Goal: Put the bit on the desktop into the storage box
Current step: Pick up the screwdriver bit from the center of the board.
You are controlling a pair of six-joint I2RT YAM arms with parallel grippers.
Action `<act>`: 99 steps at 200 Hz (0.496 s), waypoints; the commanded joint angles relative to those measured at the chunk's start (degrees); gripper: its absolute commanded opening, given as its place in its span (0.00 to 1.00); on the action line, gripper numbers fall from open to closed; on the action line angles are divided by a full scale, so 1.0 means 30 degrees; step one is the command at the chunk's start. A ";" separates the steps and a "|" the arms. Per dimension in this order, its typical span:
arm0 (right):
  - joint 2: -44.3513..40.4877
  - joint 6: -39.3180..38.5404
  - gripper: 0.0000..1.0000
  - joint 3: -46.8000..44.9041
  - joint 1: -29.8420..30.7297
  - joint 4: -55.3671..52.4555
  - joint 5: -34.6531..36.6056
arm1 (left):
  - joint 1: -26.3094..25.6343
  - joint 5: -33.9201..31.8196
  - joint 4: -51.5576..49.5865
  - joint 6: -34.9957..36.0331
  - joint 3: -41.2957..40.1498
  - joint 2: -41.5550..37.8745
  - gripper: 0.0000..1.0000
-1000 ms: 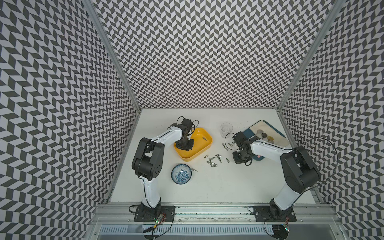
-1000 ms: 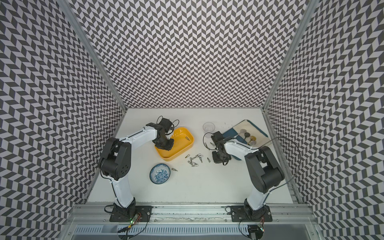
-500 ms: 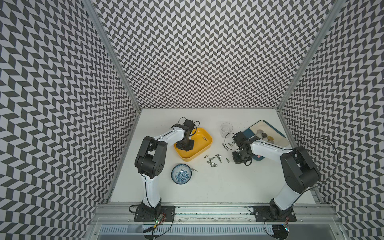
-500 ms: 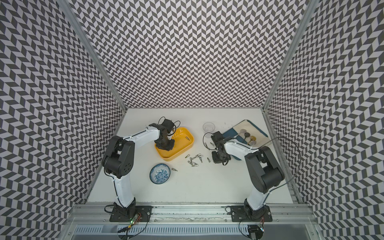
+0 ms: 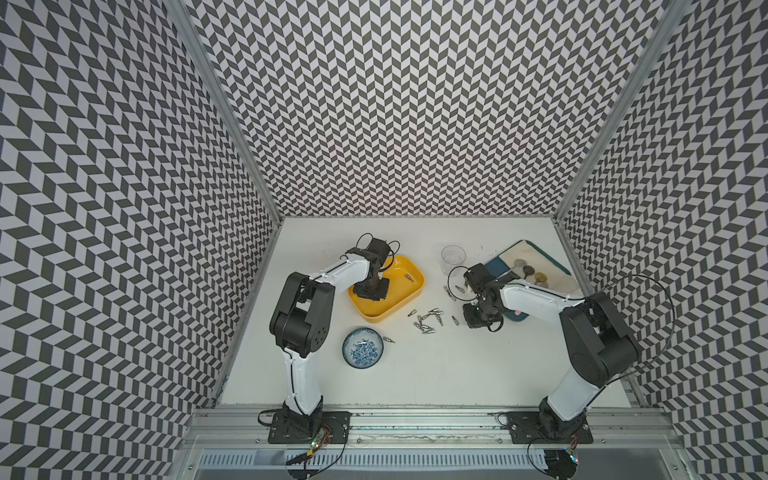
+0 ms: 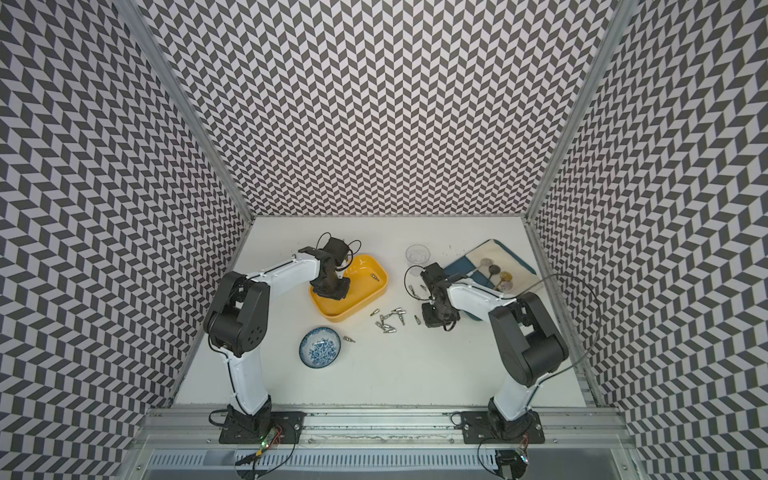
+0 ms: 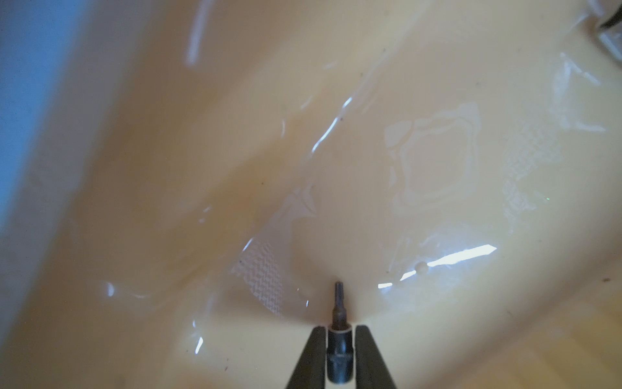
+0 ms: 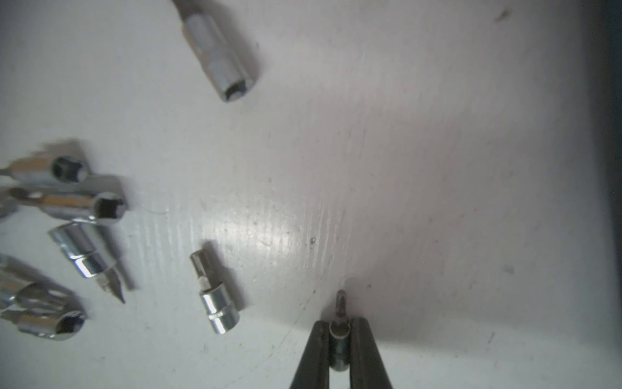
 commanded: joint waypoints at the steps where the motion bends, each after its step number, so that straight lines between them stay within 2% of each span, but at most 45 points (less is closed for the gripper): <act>1: -0.0280 0.0103 0.00 0.0468 0.0235 -0.0549 -0.0645 | -0.0170 -0.0116 0.0475 -0.0089 -0.0156 0.0004 0.25; 40: -0.0638 0.0044 0.00 0.2206 0.0394 -0.1395 -0.0756 | -0.0199 0.0060 0.0686 -0.0258 -0.0288 -0.0136 0.26; 69: -0.1200 0.0103 0.00 0.4412 0.0731 -0.1925 -0.1187 | -0.0199 0.0086 0.0830 -0.0710 -0.0129 -0.1958 0.28; 99: -0.0585 -0.0036 0.00 0.7020 0.1033 -0.2101 -0.1995 | -0.0177 0.0364 0.0069 -0.1219 0.0189 -0.3992 0.37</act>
